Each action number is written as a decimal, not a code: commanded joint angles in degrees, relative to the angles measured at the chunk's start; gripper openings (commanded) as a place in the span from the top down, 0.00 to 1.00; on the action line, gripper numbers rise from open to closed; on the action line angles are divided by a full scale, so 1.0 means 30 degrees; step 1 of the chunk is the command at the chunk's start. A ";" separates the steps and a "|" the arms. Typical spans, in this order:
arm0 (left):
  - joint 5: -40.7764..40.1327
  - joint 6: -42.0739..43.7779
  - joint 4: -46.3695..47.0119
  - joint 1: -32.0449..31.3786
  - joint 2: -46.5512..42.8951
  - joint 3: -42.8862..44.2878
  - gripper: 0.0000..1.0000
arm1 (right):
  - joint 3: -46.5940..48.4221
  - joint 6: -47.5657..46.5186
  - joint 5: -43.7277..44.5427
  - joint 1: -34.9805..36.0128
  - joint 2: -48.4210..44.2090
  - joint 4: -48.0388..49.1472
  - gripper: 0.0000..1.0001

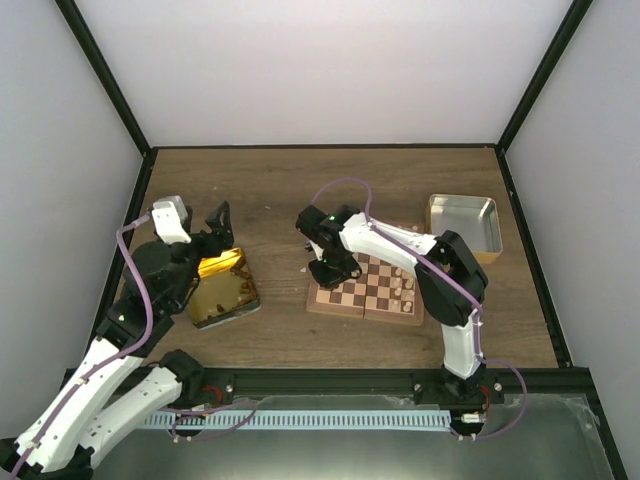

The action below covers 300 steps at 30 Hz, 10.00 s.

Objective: Set up the chess pieces on the board
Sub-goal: Place the chess piece on the chessboard, then adjust the chess piece on the chessboard, then pick up the chess piece from the storage box.

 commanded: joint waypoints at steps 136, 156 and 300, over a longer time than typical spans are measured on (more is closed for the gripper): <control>0.0729 0.0166 0.0704 0.0048 0.0791 -0.0386 0.08 | -0.3088 0.2013 0.0338 0.0145 -0.2498 0.4206 0.87; 0.1334 0.0077 0.0777 0.0047 0.1391 -0.0265 0.08 | -0.3573 0.4464 0.2447 0.0147 -0.3838 0.5754 0.72; 0.6674 -0.7954 -0.5209 0.6610 1.1695 -0.1977 0.89 | -1.1874 0.4492 -0.5072 -0.2497 -1.1692 1.9578 0.47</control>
